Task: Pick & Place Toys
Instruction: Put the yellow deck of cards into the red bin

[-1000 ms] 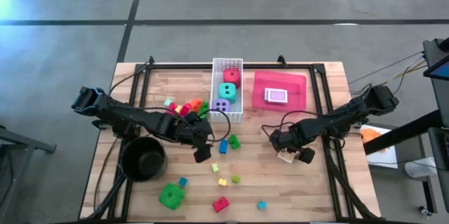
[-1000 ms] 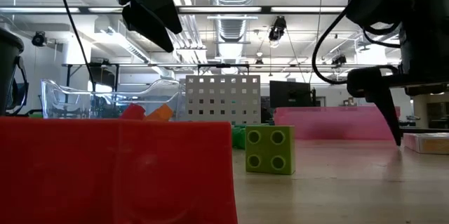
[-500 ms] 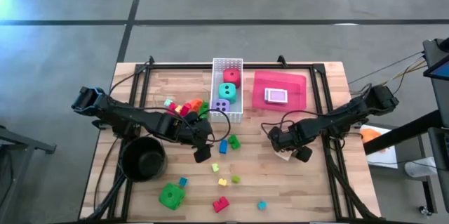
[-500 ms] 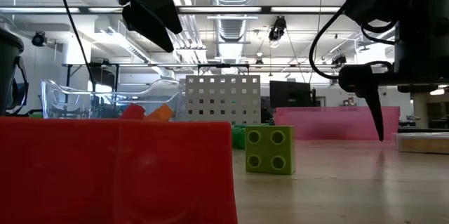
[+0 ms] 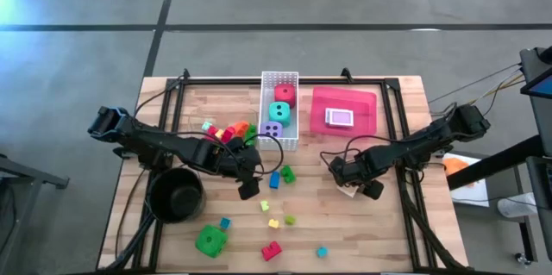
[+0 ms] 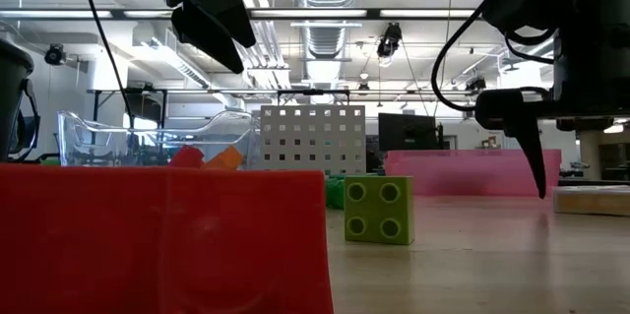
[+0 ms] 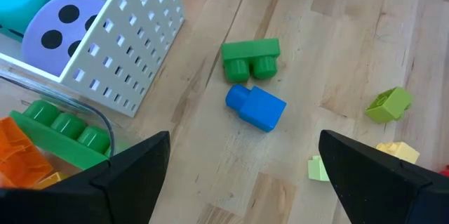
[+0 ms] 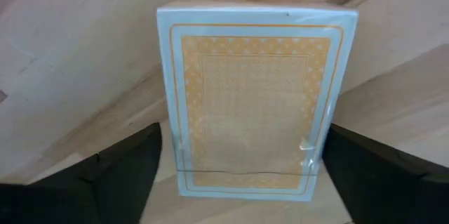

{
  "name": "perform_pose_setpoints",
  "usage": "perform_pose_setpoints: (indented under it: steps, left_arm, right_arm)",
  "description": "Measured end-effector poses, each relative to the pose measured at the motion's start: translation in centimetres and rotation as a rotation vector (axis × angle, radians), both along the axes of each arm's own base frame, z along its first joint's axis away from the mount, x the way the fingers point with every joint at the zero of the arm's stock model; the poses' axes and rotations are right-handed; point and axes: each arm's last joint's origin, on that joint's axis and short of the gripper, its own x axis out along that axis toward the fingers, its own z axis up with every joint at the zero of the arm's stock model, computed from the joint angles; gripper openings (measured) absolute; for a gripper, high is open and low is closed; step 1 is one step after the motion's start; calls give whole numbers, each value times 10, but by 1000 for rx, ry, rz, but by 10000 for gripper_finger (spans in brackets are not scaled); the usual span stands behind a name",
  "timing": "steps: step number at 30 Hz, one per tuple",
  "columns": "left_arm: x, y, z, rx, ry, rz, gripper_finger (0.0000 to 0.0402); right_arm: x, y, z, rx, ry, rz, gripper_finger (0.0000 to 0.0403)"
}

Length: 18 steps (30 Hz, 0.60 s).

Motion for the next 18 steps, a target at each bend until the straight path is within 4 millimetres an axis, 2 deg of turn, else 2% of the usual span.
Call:
perform_pose_setpoints:
  steps: [5, 18]
  left_arm:
    - [0, 0, 0, 0, 0, 0, 365]
    - [0, 0, 0, 0, 0, 0, 365]
  right_arm:
    - [0, 0, 0, -1, 0, 1, 286]
    - [5, -1, 2, -54, -57, 12, 284]
